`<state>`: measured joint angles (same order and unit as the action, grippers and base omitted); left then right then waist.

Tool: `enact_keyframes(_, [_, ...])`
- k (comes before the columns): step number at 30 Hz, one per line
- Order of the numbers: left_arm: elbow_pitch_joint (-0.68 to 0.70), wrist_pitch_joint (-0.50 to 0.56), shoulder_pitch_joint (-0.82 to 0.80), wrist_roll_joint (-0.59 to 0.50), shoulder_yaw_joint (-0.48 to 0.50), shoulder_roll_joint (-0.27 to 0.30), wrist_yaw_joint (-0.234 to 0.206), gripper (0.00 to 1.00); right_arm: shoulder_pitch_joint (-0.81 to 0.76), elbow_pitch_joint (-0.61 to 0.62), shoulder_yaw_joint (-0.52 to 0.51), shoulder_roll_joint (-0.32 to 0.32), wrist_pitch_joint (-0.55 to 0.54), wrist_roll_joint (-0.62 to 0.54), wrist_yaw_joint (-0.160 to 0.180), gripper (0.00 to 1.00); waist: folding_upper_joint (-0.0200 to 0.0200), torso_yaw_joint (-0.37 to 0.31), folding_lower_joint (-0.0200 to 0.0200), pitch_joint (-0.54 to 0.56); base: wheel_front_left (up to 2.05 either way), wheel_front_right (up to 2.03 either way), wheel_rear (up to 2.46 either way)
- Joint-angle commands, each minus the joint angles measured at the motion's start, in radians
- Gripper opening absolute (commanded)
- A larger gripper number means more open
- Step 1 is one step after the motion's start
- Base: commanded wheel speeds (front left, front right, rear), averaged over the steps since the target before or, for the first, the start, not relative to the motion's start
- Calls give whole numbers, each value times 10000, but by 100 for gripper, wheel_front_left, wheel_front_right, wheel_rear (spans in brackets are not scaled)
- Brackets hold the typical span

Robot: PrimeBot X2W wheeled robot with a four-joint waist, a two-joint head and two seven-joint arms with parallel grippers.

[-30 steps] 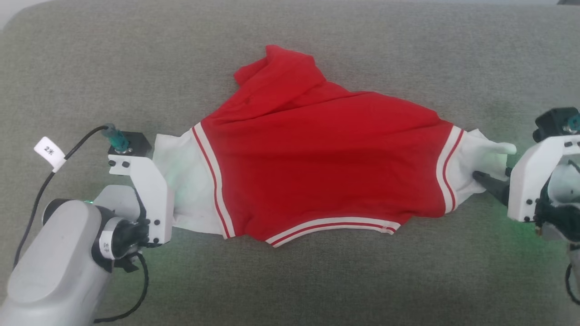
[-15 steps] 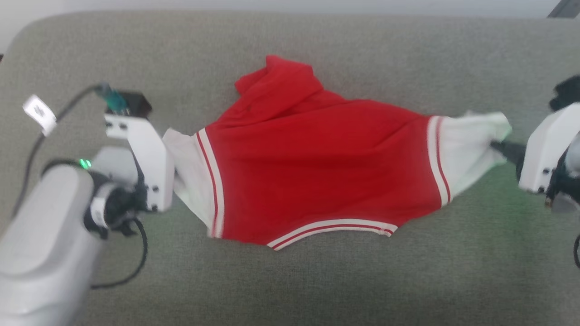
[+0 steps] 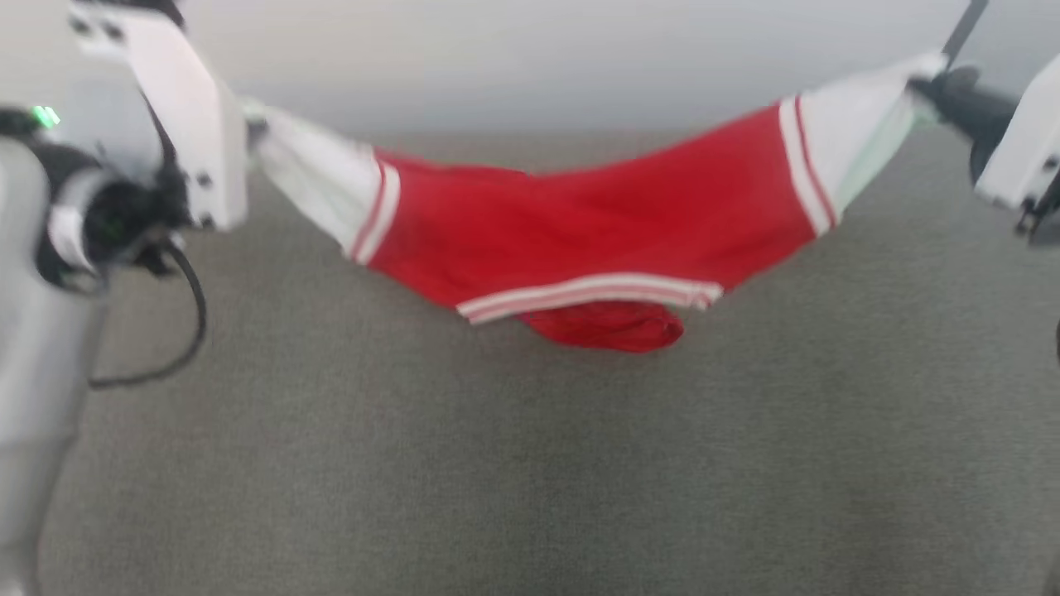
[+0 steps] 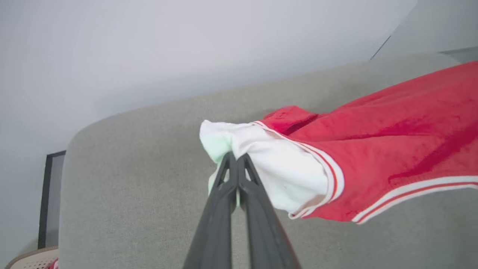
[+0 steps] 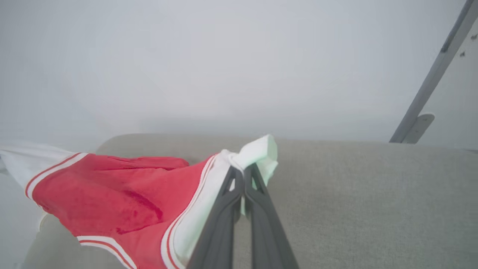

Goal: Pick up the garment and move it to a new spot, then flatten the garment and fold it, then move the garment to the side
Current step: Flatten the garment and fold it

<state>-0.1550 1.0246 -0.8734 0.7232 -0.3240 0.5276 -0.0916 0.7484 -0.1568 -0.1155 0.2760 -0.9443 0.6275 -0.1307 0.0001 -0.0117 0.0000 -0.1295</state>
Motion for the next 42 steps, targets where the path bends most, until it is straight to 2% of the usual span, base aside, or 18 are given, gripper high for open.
enact_keyframes(1, [-97, -55, -346, 16, 97, 20, 51, 0, 311, 64, -105, -126, 70, -196, 0, 0, -1, -192, 0, 405, 0, 0, 0])
enact_keyframes(13, [-1637, -1559, -2714, -367, 476, -210, 468, 0, 2654, -949, -115, -922, 1558, -957, 0, 0, -1, -548, 0, 1257, 0, 0, 0])
enact_keyframes(21, [-2347, -2374, -3511, -489, 452, -460, 788, 0, 3518, -1749, 197, -814, 2388, -1093, 0, 0, -1, -566, 0, 1212, 0, 0, 0])
enact_keyframes(26, [-2818, -3243, -3944, -689, 412, -627, 1018, 0, 3886, -2313, 655, -595, 3302, -1157, 0, 0, -1, -520, 0, 708, 0, 0, 0])
enact_keyframes(33, [-3668, -5091, -5125, -1127, 374, -1068, 1317, 0, 4846, -3389, 1725, -90, 5441, -1405, 0, 0, -1, -396, 0, -653, 0, 0, 0])
enact_keyframes(41, [-4831, -8473, -7221, -2145, 172, -1552, 1642, 0, 6831, -4865, 3044, 526, 9345, -2166, 3, 0, -1, -175, 0, -2210, 0, 0, 0])
enact_keyframes(42, [-4831, -8473, -7221, -2145, 172, -1552, 1642, 0, 6831, -4865, 3044, 526, 9345, -2166, 3, 0, -1, -175, 0, -2210, 0, 0, 0])
